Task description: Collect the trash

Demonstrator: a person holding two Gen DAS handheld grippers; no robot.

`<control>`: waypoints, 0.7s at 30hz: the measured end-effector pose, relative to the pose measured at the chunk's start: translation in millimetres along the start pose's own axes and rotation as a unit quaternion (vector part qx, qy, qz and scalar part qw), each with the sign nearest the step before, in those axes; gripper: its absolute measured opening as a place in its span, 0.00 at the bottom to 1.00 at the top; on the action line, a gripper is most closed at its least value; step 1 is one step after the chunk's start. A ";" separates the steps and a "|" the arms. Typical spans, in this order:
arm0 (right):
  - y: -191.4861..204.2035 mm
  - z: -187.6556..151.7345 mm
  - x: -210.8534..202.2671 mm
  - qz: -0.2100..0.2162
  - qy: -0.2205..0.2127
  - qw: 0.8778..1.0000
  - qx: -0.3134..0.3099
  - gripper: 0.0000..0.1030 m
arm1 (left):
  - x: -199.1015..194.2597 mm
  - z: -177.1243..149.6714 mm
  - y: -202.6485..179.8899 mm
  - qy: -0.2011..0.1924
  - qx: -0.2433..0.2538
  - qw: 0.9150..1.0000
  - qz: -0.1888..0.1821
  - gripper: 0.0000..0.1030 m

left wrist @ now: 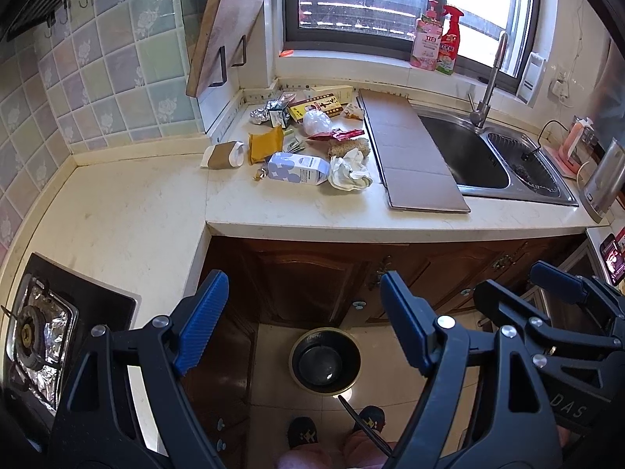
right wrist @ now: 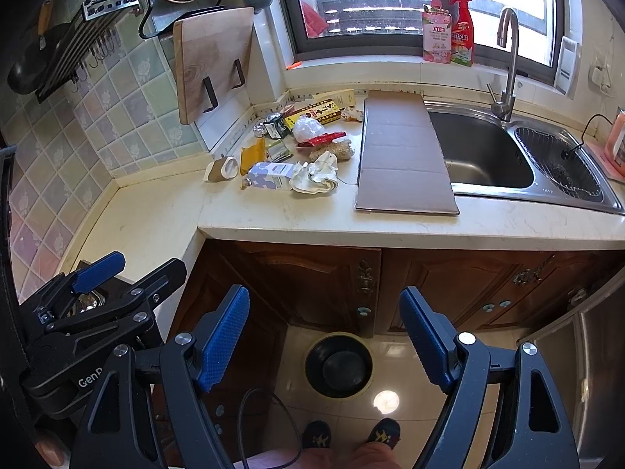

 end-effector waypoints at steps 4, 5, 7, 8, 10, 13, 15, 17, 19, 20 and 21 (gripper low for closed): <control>0.7 -0.2 1.3 0.000 0.000 1.000 0.001 0.78 | 0.3 0.8 0.2 0.000 0.000 1.000 -0.001 0.75; 1.2 -0.2 1.2 0.000 0.000 1.000 0.001 0.78 | 0.5 1.4 0.4 0.001 0.001 1.000 -0.001 0.75; 2.5 1.0 2.0 -0.001 0.000 1.000 0.002 0.78 | 2.4 5.1 3.1 0.002 0.002 1.000 -0.004 0.75; 3.3 1.3 2.1 -0.001 0.000 1.000 0.002 0.78 | 4.1 8.8 7.2 0.001 0.003 1.000 -0.006 0.75; 4.2 1.4 2.2 -0.002 -0.002 1.000 0.002 0.78 | 7.3 13.5 12.0 0.000 0.004 1.000 -0.009 0.75; 6.4 6.0 3.2 -0.005 -0.006 1.000 0.007 0.78 | 11.2 17.5 16.8 -0.003 0.007 1.000 -0.013 0.75; 7.8 8.0 6.1 -0.008 -0.007 1.000 0.008 0.77 | 14.2 18.8 19.7 -0.005 0.008 1.000 -0.018 0.75; 12.6 14.1 12.0 -0.015 -0.009 1.000 0.010 0.77 | 17.9 22.0 22.6 -0.007 0.010 1.000 -0.022 0.75; 15.3 14.7 15.5 -0.021 -0.012 1.000 0.011 0.77 | 22.1 25.6 25.4 -0.010 0.011 1.000 -0.028 0.75; 16.3 16.3 16.7 -0.023 -0.014 1.000 0.011 0.77 | 24.6 27.9 27.1 -0.011 0.012 0.999 -0.030 0.75; 17.8 17.3 17.3 -0.025 -0.015 1.000 0.011 0.77 | 26.5 27.7 27.2 -0.012 0.012 0.999 -0.032 0.75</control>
Point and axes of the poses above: each gripper's, at about its wrist camera, not at the fingertips, and x roughly the way its jaws point, y to its left, z to its top, the point moved 3 cm from there along x, roughly the way its jaws point, and after that the axes turned 9 degrees about z, right-handed, at the moved point
